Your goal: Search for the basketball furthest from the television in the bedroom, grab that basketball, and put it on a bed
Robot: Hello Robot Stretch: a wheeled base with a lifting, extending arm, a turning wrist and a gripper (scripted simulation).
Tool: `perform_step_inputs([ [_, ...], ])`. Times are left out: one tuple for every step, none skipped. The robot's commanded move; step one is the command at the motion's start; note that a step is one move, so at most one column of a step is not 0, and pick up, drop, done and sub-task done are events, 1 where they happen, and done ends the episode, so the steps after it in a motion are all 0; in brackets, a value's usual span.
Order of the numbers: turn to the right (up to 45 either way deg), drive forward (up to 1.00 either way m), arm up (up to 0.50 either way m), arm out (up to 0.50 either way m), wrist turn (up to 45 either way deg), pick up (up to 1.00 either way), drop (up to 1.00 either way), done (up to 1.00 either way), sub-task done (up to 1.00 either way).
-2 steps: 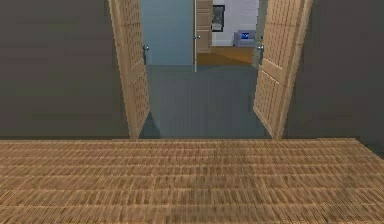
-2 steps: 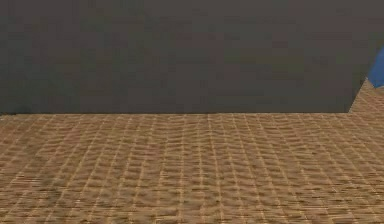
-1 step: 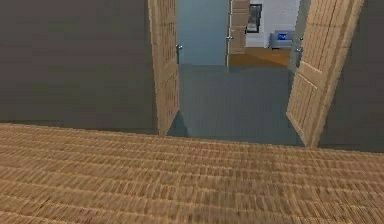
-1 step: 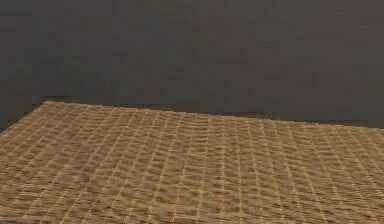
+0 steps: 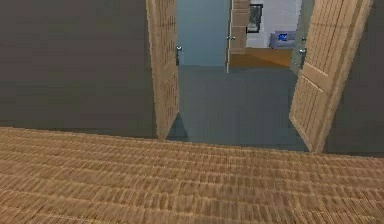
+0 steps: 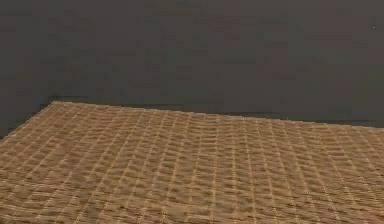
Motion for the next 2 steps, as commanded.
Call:
perform_step_inputs([
  [-33.0, 0.0, 0.0, 0.0, 0.0, 0.0, 0.0, 0.0, 0.0],
  [0.0, 0.45, 0.0, 0.0, 0.0, 0.0, 0.0, 0.0, 0.0],
])
